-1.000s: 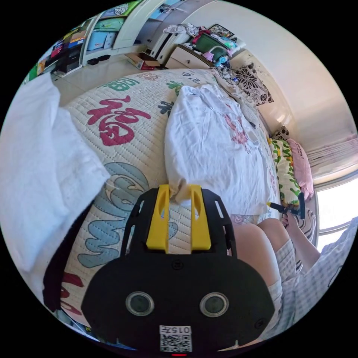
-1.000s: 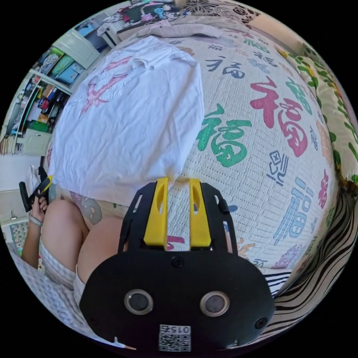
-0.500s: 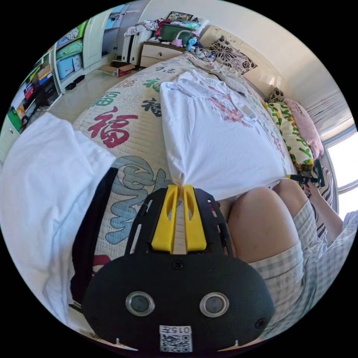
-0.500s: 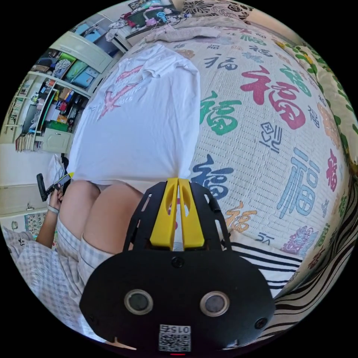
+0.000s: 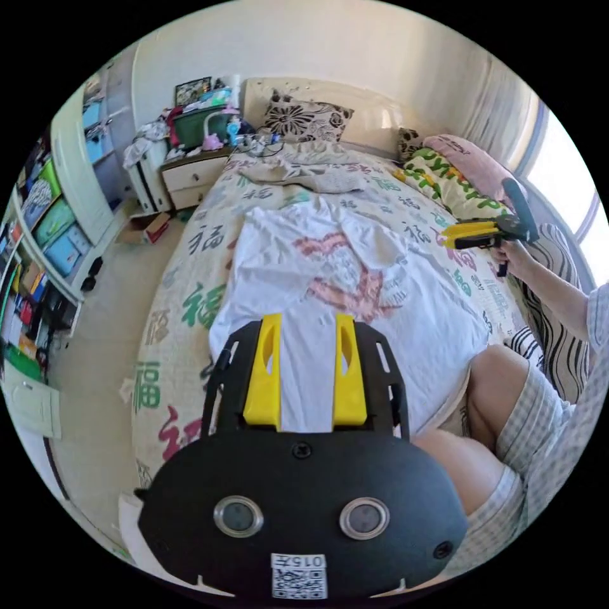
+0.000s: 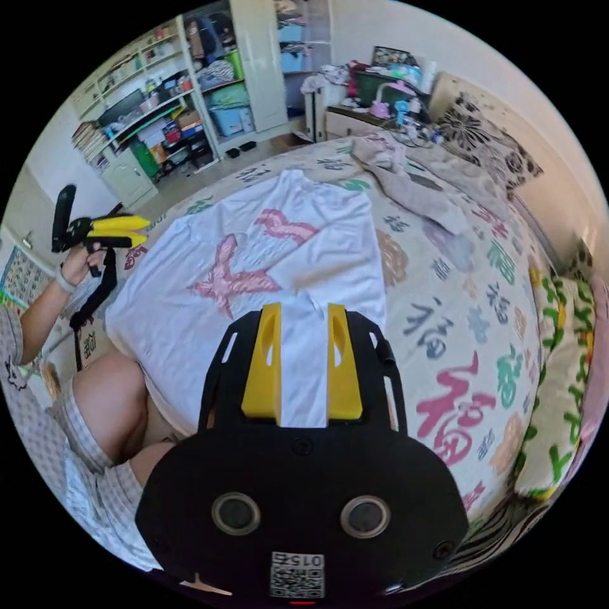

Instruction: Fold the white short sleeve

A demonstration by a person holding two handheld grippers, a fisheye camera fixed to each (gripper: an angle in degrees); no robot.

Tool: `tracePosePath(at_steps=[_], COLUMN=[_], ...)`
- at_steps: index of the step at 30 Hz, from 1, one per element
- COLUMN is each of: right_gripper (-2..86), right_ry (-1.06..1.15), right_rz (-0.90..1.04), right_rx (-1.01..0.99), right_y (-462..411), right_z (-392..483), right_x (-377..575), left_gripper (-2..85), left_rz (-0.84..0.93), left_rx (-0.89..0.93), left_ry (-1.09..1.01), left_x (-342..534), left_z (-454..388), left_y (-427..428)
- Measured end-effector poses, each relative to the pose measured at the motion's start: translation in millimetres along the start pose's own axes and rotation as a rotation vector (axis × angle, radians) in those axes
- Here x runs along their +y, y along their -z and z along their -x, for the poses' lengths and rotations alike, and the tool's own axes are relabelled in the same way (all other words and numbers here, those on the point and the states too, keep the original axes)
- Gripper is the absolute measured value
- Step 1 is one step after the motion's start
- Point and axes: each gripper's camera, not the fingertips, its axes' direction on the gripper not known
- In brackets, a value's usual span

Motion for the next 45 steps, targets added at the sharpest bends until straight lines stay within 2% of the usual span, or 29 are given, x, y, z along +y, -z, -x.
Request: tracePosePath(at_steps=[4,7,9,11,14,16,18,20,23,26,28,29,30,33,36,38,41,43,45], right_gripper=[7.8,0.6,-0.4,-0.8,-0.9,-0.8,-0.5,0.1,2.5,4.4,5.4,5.9,6.1,6.3,6.2,6.3,6.9,7.3,7.8], right_ry=[0.203,0.198,0.122,-0.036,-0.266,-0.420,-0.606,-0.812,-0.968,-0.920,-0.810,-0.740,-0.705,-0.581,-0.536,-0.530,-0.584,-0.605,-0.617], right_rz=[0.182,0.249,0.233,0.145,0.051,0.028,-0.015,-0.091,-0.078,-0.159,-0.117,-0.065,-0.046,0.015,0.035,0.055,0.083,0.083,0.094], right_rx=[0.066,0.086,0.000,-0.078,-0.023,0.049,0.029,-0.014,-0.001,-0.100,-0.177,-0.207,-0.221,-0.289,-0.287,-0.236,-0.249,-0.278,-0.308], right_y=[-86.7,-118.3,-111.3,-84.9,-51.6,-41.2,-38.0,-42.2,-55.7,-61.4,-69.5,-75.1,-77.2,-84.5,-89.0,-95.7,-102.9,-99.9,-94.0], right_z=[20.3,5.4,-20.2,-77.8,-168.1,-220.7,-268.6,-310.7,-335.8,-328.4,-314.3,-303.0,-297.3,-276.1,-268.8,-270.0,-273.7,-269.0,-257.9], right_x=[-56.2,-66.4,-71.2,-71.1,-58.4,-44.9,-27.3,-4.0,13.1,16.7,10.1,5.9,4.5,5.1,12.5,20.0,37.0,53.2,74.1], left_gripper=[10.5,3.4,0.6,-0.4,-0.6,-0.4,0.3,4.9,9.5,9.8,6.8,2.6,2.2,0.8,0.6,1.4,6.2,6.9,7.4], left_rz=[0.172,0.293,0.261,0.132,-0.003,-0.017,-0.030,-0.011,0.090,0.139,0.217,0.222,0.203,0.104,-0.050,-0.169,-0.200,-0.249,-0.204], left_rx=[0.024,0.060,0.106,0.098,0.000,-0.075,0.012,0.144,0.198,0.232,0.152,0.105,0.092,0.135,0.098,0.101,0.200,0.227,0.262], left_ry=[-0.190,-0.206,-0.169,-0.034,0.187,0.294,0.325,0.226,0.028,-0.152,-0.231,-0.255,-0.249,-0.083,0.248,0.594,0.881,0.858,0.777], left_x=[-64.2,-75.8,-79.2,-79.7,-68.7,-58.1,-51.7,-52.2,-59.9,-65.6,-66.6,-64.0,-62.6,-57.5,-33.1,6.5,58.9,76.1,87.4], left_z=[-14.2,-6.5,10.6,54.7,131.0,169.3,186.3,166.9,109.5,60.3,44.7,43.6,46.3,87.9,163.6,231.2,278.6,268.1,241.5], left_y=[-86.0,-126.6,-121.7,-90.4,-48.4,-32.5,-23.8,-27.5,-52.1,-80.1,-100.2,-106.1,-105.1,-80.5,-42.7,-24.1,-19.2,-7.1,1.4])
